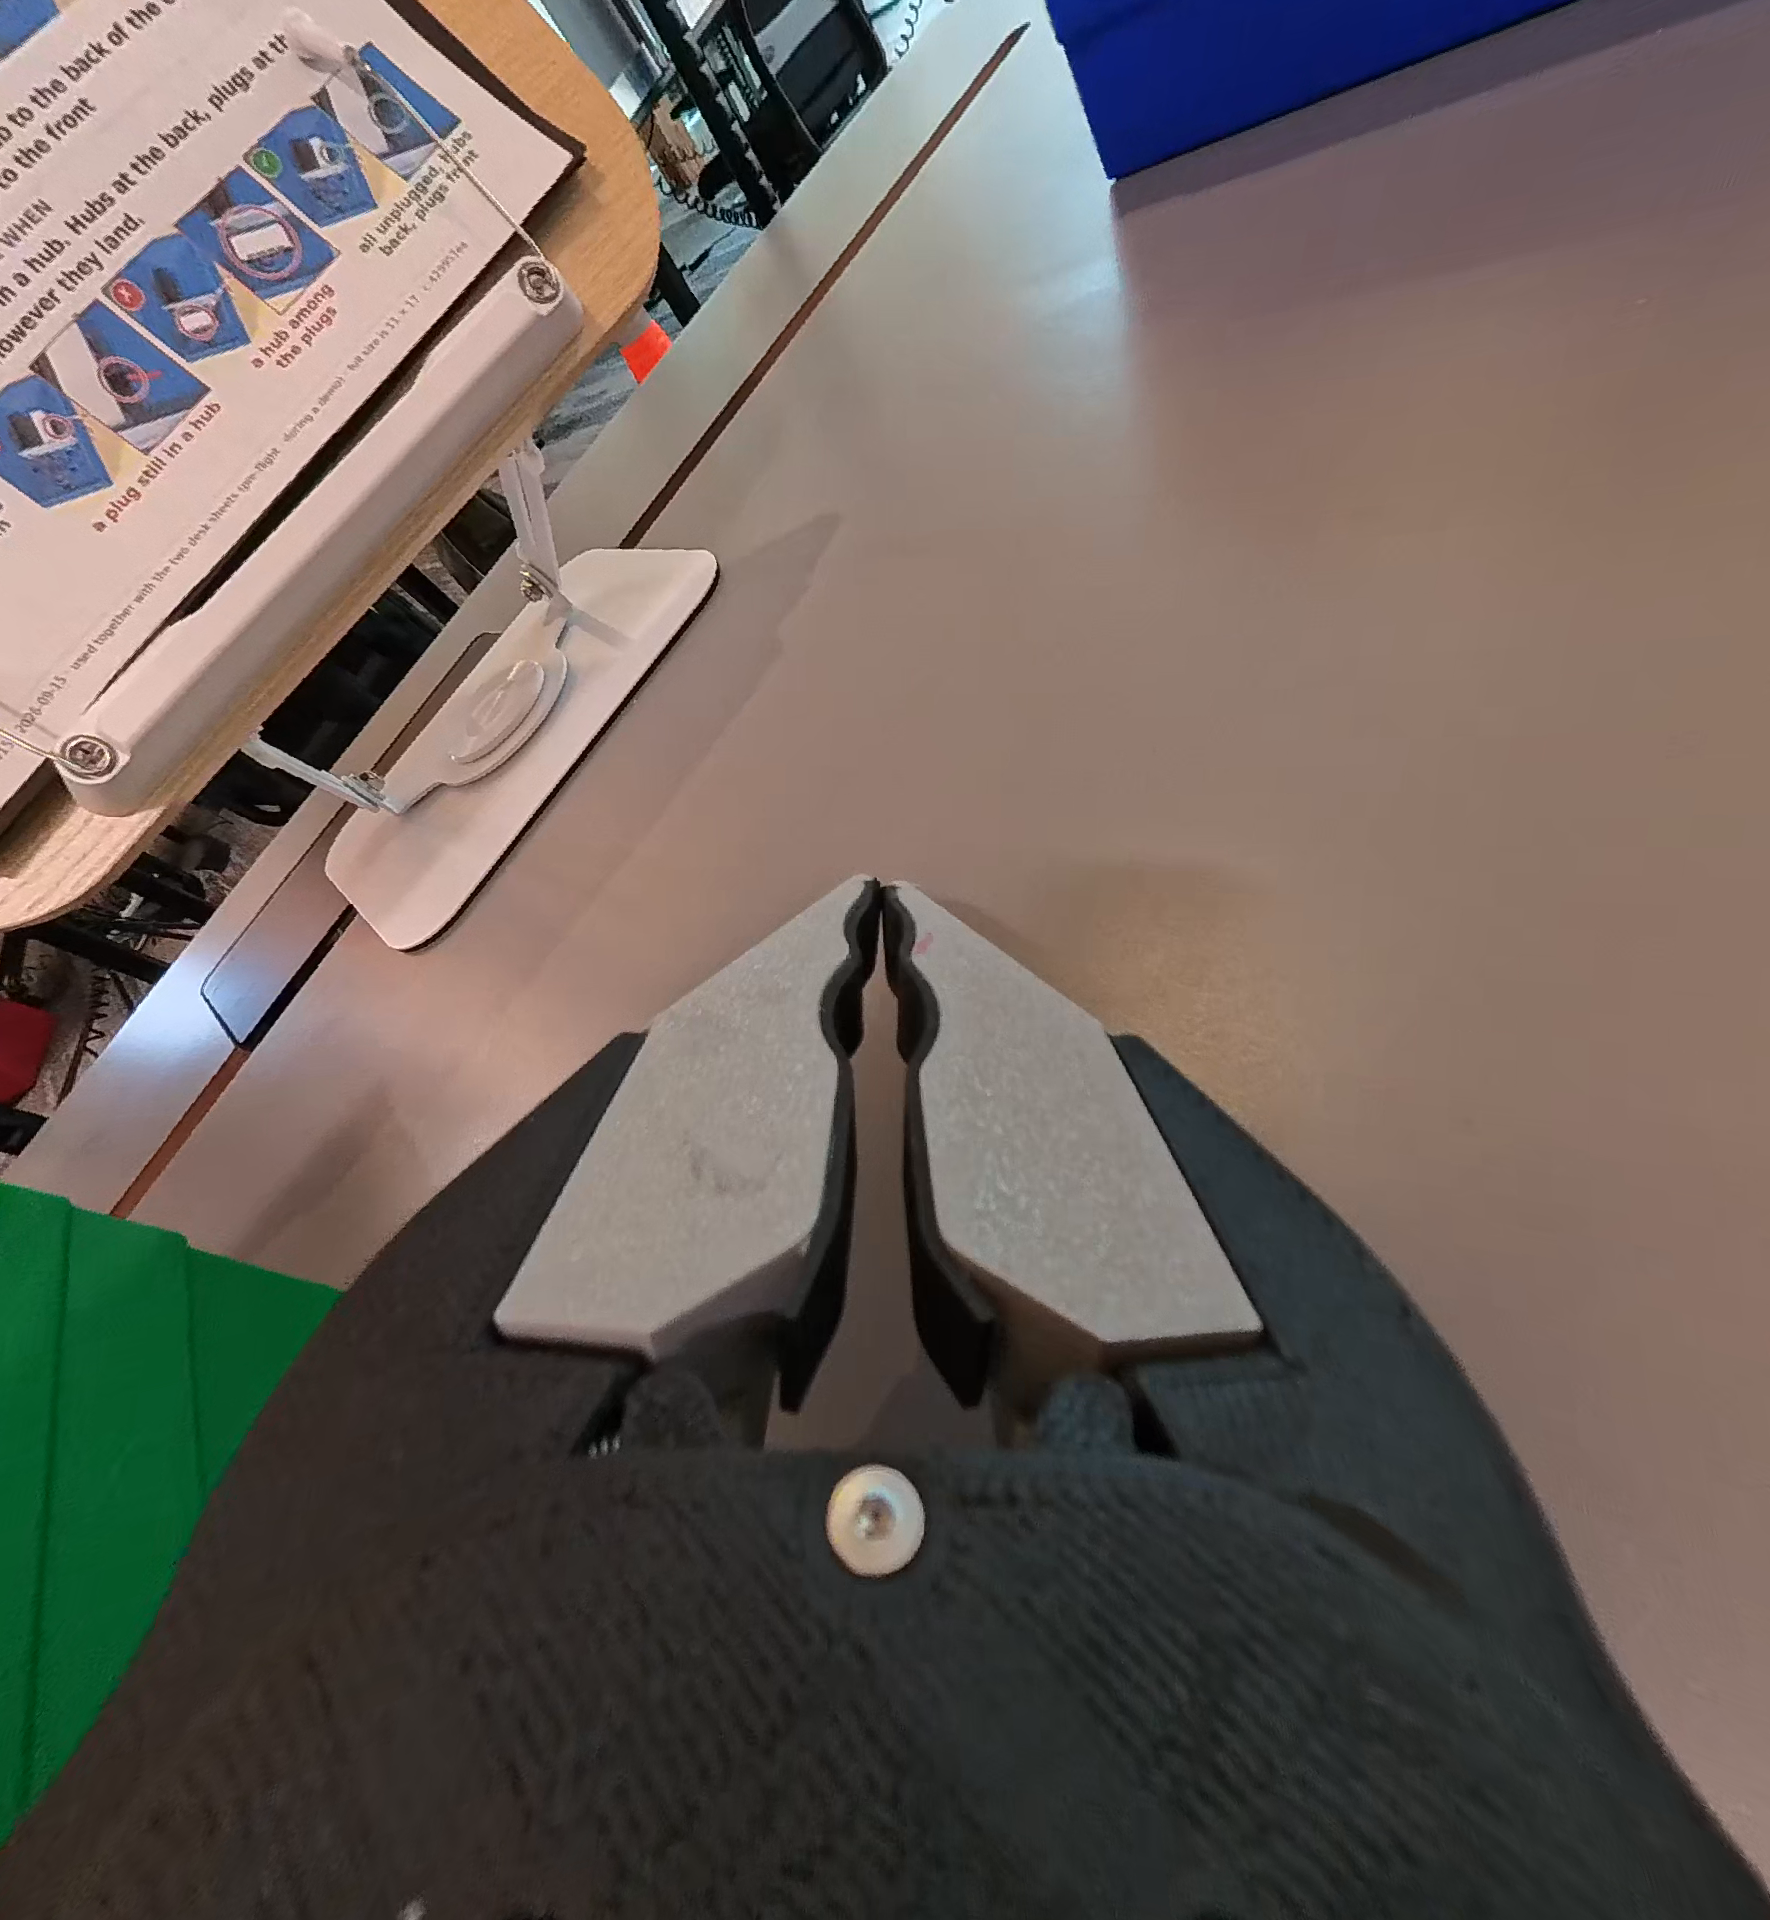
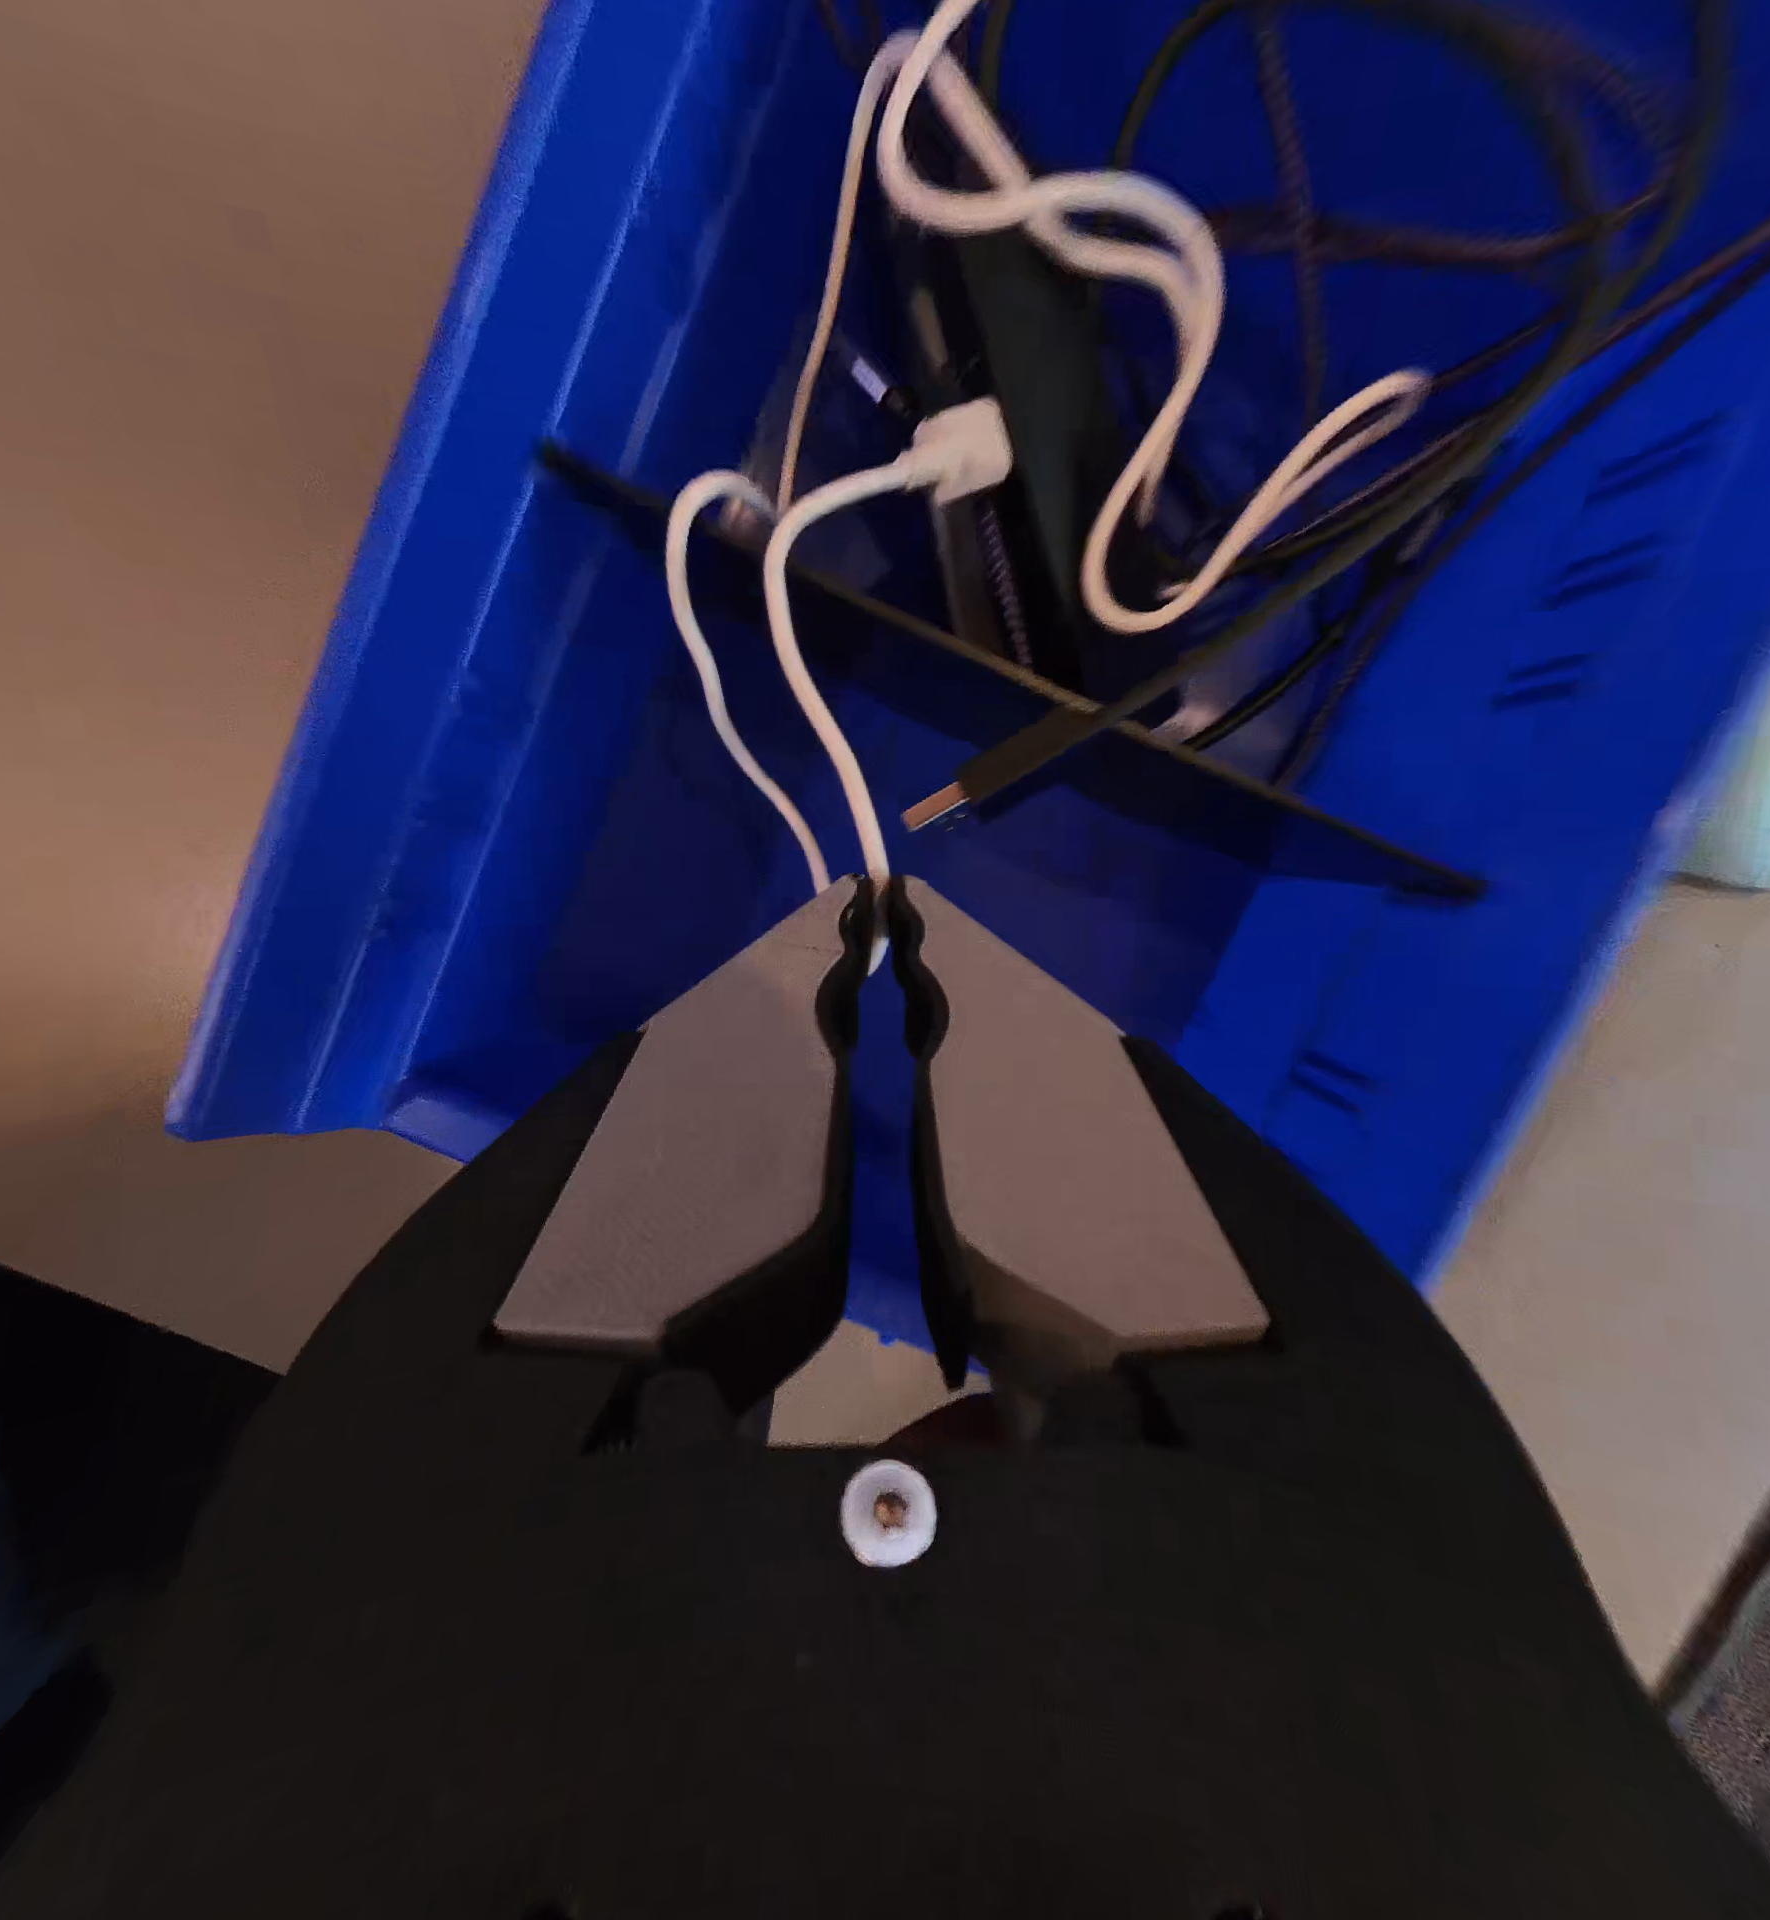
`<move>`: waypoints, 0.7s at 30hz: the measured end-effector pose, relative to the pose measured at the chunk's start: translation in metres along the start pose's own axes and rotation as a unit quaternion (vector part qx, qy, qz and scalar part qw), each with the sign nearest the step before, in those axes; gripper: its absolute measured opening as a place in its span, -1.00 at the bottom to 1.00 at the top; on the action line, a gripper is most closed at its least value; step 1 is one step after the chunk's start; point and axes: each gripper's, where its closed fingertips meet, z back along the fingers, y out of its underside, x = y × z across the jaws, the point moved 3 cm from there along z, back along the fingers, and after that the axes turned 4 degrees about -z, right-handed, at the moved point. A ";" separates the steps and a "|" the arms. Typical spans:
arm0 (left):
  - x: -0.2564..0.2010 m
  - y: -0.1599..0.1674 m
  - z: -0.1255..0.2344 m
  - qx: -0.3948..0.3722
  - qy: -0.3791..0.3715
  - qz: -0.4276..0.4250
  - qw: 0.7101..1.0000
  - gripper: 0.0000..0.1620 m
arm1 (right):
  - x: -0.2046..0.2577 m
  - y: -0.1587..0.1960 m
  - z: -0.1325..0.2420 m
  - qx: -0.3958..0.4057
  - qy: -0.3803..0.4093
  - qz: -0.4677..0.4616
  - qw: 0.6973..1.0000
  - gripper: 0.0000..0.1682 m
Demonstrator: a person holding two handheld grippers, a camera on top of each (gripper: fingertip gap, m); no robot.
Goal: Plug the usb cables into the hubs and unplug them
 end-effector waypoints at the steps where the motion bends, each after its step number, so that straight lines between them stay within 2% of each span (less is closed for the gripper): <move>1: 0.000 0.000 0.000 0.000 0.001 0.001 1.000 -1.00 | -0.005 -0.008 0.012 -0.018 0.016 -0.001 1.000 -0.99; 6: 0.000 0.000 -0.001 0.002 0.003 0.003 1.000 -1.00 | -0.058 -0.059 0.061 -0.094 0.206 0.024 0.974 -1.00; 10: 0.001 0.001 0.000 0.001 -0.001 0.007 1.000 -1.00 | -0.091 -0.100 0.058 -0.124 0.303 0.051 0.943 -0.99; 12: 0.002 0.000 0.000 0.001 -0.002 0.009 1.000 -1.00 | -0.104 -0.111 0.043 -0.106 0.331 0.081 0.934 -0.98; 17: 0.002 0.001 0.000 0.002 0.002 0.013 1.000 -1.00 | -0.110 -0.098 -0.024 -0.009 0.272 0.103 0.957 -0.99; 21: 0.000 0.001 -0.001 0.005 0.006 0.005 1.000 -1.00 | -0.107 -0.078 -0.057 0.049 0.222 0.085 0.970 -0.99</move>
